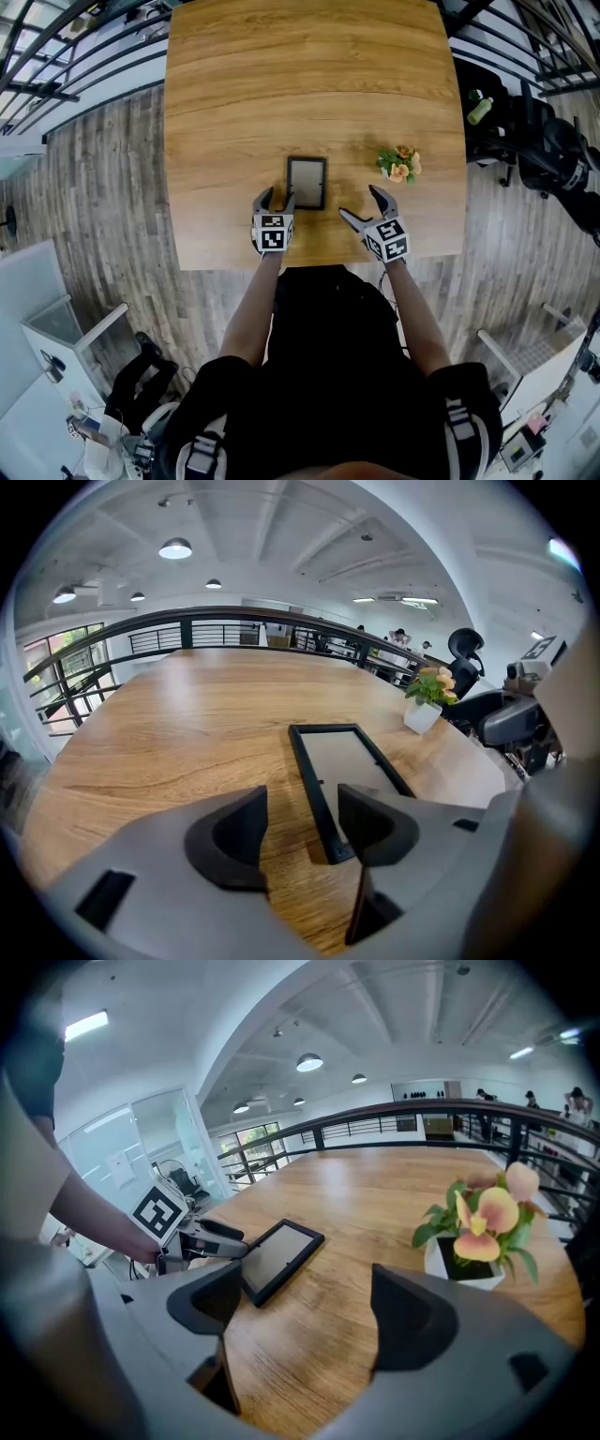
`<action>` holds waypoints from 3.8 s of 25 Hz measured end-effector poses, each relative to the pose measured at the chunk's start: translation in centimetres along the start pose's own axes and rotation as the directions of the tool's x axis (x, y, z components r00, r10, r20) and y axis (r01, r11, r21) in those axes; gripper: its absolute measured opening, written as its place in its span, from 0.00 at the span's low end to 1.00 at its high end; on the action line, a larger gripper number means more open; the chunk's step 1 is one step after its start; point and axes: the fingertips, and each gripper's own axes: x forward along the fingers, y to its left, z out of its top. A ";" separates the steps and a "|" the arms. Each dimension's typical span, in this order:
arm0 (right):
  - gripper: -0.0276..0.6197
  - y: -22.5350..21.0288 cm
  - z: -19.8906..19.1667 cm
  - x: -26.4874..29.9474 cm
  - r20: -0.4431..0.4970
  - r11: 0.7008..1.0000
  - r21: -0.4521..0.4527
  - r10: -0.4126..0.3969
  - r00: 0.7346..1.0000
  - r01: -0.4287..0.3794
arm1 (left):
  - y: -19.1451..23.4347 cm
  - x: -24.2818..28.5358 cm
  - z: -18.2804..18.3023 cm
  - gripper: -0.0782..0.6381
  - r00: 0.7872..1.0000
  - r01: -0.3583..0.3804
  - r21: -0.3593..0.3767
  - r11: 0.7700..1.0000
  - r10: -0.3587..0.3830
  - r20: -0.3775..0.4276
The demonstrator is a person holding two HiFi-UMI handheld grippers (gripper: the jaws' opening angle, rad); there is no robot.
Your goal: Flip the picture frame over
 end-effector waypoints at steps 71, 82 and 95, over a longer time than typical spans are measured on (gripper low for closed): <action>0.52 5.9 -0.9 2.9 0.107 0.907 0.279 0.296 0.949 -0.315 | -2.4 -4.9 3.0 0.19 0.984 0.079 -0.328 0.941 -0.020 0.179; 0.36 7.4 -1.0 1.6 0.220 0.758 0.456 0.412 0.885 -0.466 | -5.1 -7.3 2.7 0.19 0.972 0.094 -0.312 0.945 -0.020 0.233; 0.17 7.2 0.5 -0.7 0.302 0.744 0.459 0.383 0.873 -0.485 | -6.3 -9.2 3.5 0.19 0.962 0.086 -0.262 0.961 -0.013 0.271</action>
